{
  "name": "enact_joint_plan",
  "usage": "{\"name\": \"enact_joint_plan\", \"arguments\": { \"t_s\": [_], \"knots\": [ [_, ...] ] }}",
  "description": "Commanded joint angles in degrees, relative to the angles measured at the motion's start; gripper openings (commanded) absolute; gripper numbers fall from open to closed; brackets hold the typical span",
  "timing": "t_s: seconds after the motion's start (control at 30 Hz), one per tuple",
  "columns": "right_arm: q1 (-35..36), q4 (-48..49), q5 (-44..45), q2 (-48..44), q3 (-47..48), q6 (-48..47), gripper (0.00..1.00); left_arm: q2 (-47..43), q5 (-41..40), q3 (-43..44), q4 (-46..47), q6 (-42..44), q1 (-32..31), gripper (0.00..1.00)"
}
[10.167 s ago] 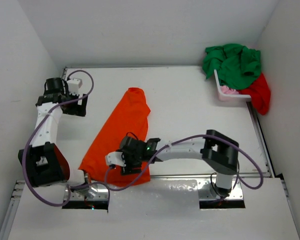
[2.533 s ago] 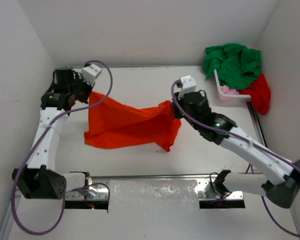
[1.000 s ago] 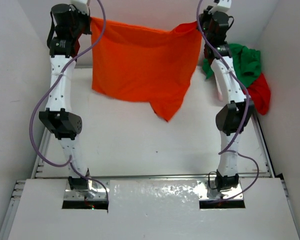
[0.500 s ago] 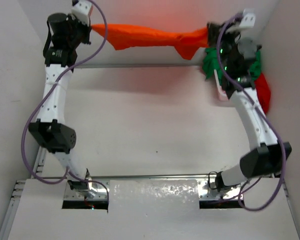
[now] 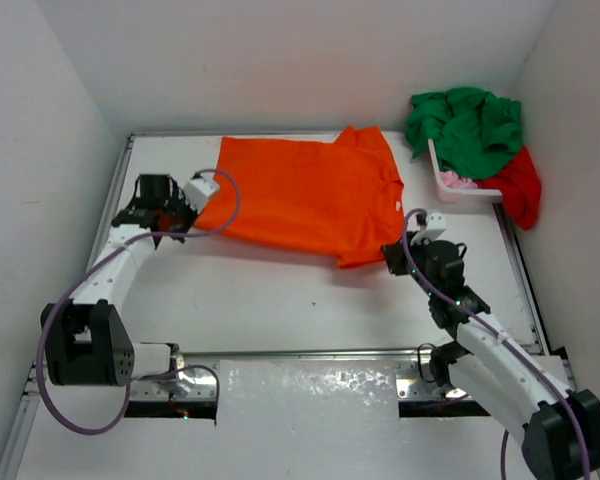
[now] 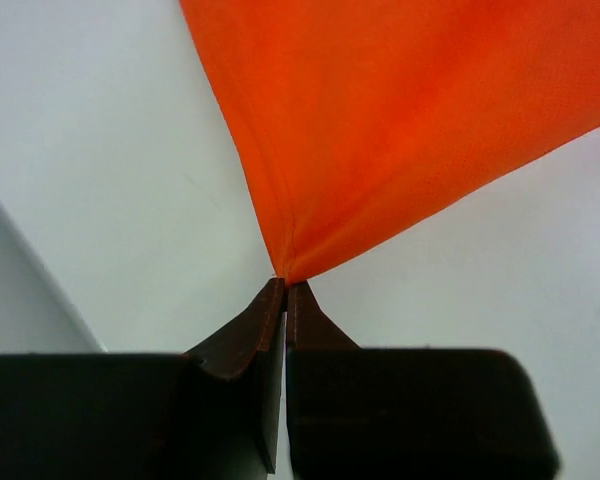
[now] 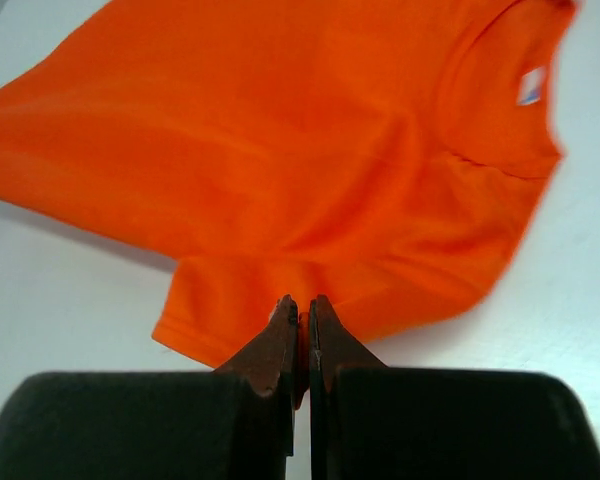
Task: Fold and stack the t-shirts
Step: Flatten out the tshirt, then fold the flattened tshirt in 1/3 of the way
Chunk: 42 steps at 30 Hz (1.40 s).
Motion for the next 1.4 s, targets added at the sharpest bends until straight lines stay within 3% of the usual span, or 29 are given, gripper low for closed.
{"name": "enact_joint_plan", "arguments": {
  "t_s": [0.0, 0.2, 0.4, 0.67, 0.87, 1.37],
  "knots": [
    [5.2, -2.1, 0.8, -2.1, -5.0, 4.6, 0.0, -6.0, -2.7, -7.5, -0.3, 2.6, 0.7, 0.0],
    [8.2, -4.4, 0.9, -7.4, -13.7, 10.6, 0.0, -11.4, -5.9, -18.7, -3.5, 3.0, 0.7, 0.0],
    [8.2, -5.9, 3.1, -8.1, -11.7, 8.6, 0.0, -11.9, -2.8, -19.1, -4.6, 0.3, 0.7, 0.0],
    [7.1, -2.7, 4.8, 10.6, 3.6, -0.3, 0.0, -4.1, -4.0, -12.1, 1.8, -8.3, 0.7, 0.0],
    [1.2, 1.1, 1.1, 23.5, 12.0, -3.8, 0.0, 0.8, -4.9, -7.2, 6.1, -12.1, 1.1, 0.0],
    [0.9, -2.0, -0.1, 39.6, 24.7, -12.5, 0.0, 10.0, -8.0, -6.9, 11.7, -14.7, 1.5, 0.0]
  ]
}}
